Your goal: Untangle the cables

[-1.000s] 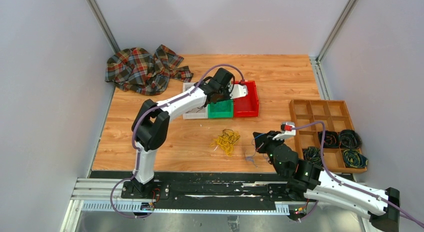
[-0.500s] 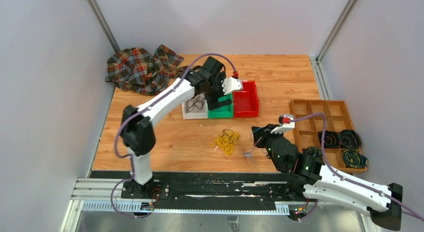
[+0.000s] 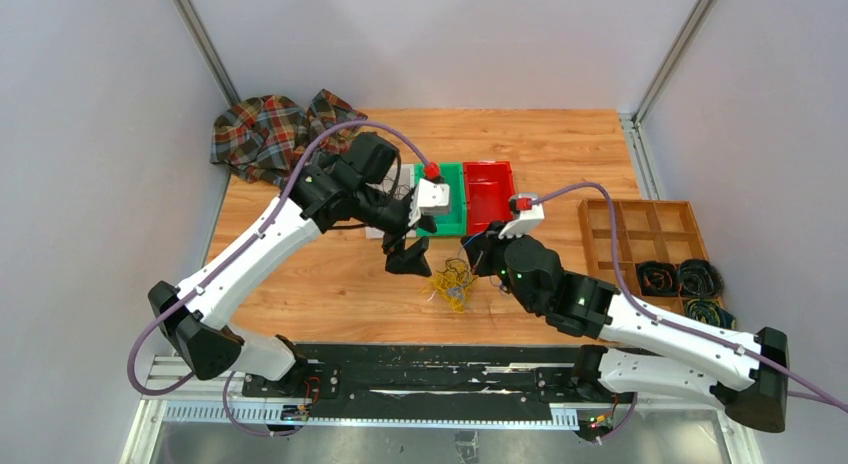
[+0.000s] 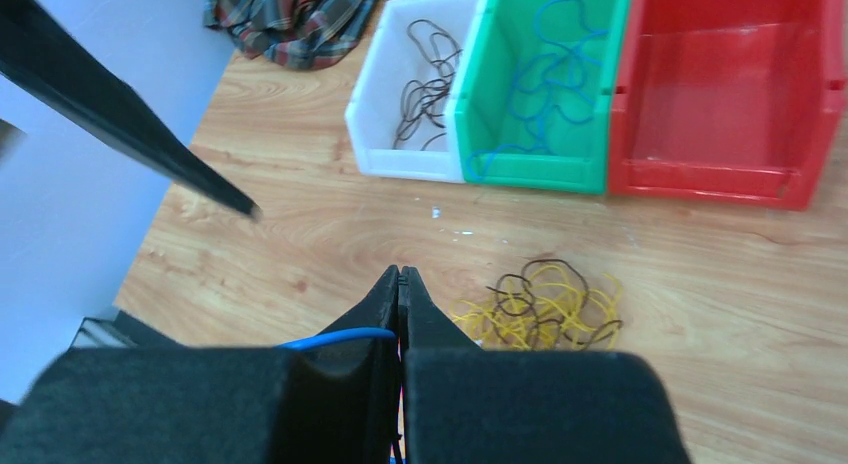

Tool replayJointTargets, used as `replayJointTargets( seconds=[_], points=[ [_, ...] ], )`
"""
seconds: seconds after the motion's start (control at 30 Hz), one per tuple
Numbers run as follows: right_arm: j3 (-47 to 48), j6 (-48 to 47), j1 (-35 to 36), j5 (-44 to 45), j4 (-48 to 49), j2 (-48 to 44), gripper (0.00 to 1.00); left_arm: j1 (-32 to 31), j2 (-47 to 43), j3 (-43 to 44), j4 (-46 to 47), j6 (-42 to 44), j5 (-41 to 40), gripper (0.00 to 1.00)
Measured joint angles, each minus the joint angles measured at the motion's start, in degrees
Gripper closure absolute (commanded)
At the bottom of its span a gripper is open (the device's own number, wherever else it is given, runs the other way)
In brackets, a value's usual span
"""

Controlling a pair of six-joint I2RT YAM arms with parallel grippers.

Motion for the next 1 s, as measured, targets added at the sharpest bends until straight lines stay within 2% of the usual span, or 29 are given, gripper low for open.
replayJointTargets(
  seconds=[0.2,0.3,0.37,0.43,0.63,0.83,1.0],
  points=[
    [4.7,-0.4,0.0,-6.6,1.9,5.2,0.99,-1.5,-0.7,-8.6,2.6,-6.8,2.1,0.02],
    [5.6,-0.6,0.0,-9.1,2.9,6.5,0.99,-1.5,-1.0,-9.7,6.3,-11.5,1.0,0.01],
    [6.1,-0.8,0.0,-10.3,3.3,7.2,1.00,-1.5,-1.1,-9.3,8.5,-13.8,0.3,0.05],
    [6.4,-0.9,0.0,-11.2,3.6,7.7,0.99,-1.5,-1.1,-8.2,10.3,-15.7,-0.2,0.11],
    [6.4,-1.3,0.0,-12.6,3.6,9.0,1.00,-1.5,-1.6,-7.3,12.8,-18.6,-0.4,0.44],
    [6.4,-1.5,0.0,-13.8,3.3,9.0,1.00,-1.4,-1.6,-7.3,12.5,-16.8,-2.1,0.81],
    [5.6,-1.8,0.0,-14.3,3.2,7.8,1.00,-1.5,-2.0,-7.0,11.8,-14.1,-4.1,0.88]
  ],
)
